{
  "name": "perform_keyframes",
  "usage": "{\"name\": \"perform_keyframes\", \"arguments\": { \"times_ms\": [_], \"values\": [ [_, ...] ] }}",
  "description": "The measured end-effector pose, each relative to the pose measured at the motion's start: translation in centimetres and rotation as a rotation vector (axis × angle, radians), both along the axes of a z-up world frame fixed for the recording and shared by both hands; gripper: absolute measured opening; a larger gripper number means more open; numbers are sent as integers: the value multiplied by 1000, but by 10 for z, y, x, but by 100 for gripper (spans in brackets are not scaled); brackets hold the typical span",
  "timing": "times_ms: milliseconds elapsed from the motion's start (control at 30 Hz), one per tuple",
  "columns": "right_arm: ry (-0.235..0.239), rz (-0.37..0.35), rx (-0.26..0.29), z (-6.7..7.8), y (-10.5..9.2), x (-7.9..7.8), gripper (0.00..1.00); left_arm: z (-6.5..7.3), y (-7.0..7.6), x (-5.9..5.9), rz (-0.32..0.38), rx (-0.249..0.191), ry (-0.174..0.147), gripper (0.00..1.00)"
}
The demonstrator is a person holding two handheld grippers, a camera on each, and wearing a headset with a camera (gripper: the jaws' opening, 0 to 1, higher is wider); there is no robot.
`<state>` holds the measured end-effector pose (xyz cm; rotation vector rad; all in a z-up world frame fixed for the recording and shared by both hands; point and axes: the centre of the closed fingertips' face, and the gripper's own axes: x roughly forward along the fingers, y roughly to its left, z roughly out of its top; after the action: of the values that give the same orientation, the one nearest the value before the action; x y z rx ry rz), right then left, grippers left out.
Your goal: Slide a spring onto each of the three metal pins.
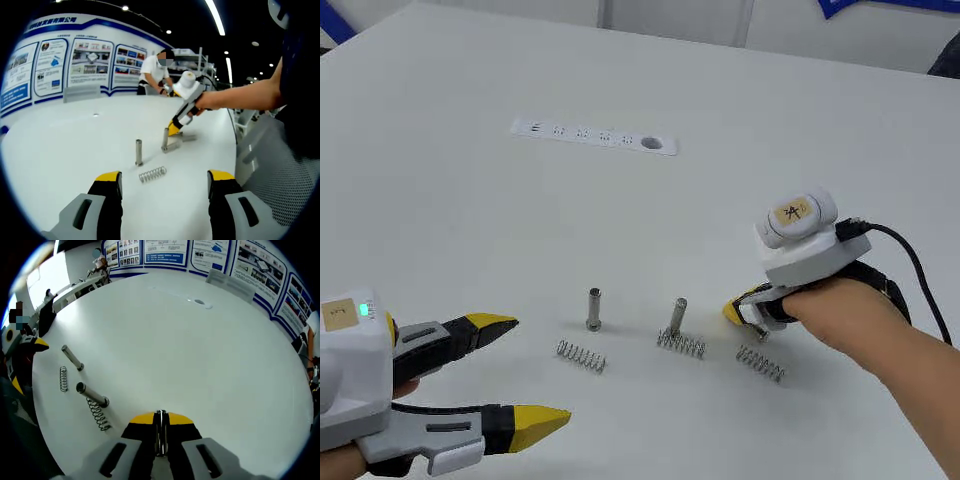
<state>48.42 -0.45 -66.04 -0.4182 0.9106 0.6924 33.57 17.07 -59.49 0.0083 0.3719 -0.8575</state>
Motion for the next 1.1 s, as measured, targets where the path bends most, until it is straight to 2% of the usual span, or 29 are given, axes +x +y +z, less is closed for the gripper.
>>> {"name": "perform_keyframes", "arguments": {
  "times_ms": [100, 433, 800, 1100],
  "values": [
    [-17, -9, 36, 11, 2, -2, 8, 2, 3, 0, 5, 2, -6, 70],
    [-67, -22, 75, 35, -8, -14, 8, 5, 2, 0, 5, 0, -19, 70],
    [-96, -46, 112, 43, -15, -26, 8, 6, 3, -2, 4, 4, -23, 70],
    [-98, -53, 123, 45, -18, -33, 9, 7, 1, -3, 4, 4, -24, 70]
  ]
}}
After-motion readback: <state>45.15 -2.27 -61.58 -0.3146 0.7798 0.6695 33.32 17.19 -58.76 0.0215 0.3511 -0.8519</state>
